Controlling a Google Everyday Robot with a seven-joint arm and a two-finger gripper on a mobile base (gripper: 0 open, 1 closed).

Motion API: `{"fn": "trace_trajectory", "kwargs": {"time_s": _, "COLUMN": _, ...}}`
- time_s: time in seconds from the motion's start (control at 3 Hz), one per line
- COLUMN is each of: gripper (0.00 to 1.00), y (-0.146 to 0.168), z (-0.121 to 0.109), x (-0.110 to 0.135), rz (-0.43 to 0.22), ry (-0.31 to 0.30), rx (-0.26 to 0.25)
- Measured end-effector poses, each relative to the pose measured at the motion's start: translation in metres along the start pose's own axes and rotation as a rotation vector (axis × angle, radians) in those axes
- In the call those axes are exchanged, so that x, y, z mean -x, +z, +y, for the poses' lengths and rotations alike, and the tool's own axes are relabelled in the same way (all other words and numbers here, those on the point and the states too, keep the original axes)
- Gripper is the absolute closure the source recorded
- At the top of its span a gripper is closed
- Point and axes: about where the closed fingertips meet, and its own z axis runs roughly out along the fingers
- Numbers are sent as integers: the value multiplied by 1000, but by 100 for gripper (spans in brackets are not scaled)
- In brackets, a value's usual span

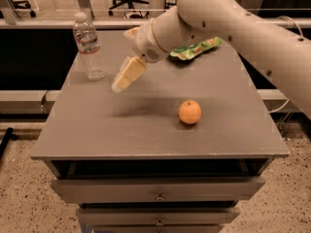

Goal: Pick water bottle

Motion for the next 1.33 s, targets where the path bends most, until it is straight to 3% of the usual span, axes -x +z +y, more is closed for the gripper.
{"fn": "trace_trajectory", "kwargs": {"time_s": 0.67, "gripper": 0, "y": 80, "z": -39, "x": 22, "rz": -224, "ry": 45, "rx": 29}}
{"fn": "trace_trajectory", "kwargs": {"time_s": 1.33, "gripper": 2, "y": 116, "z": -51, "x": 51, "rz": -393, "ry": 113, "rx": 74}}
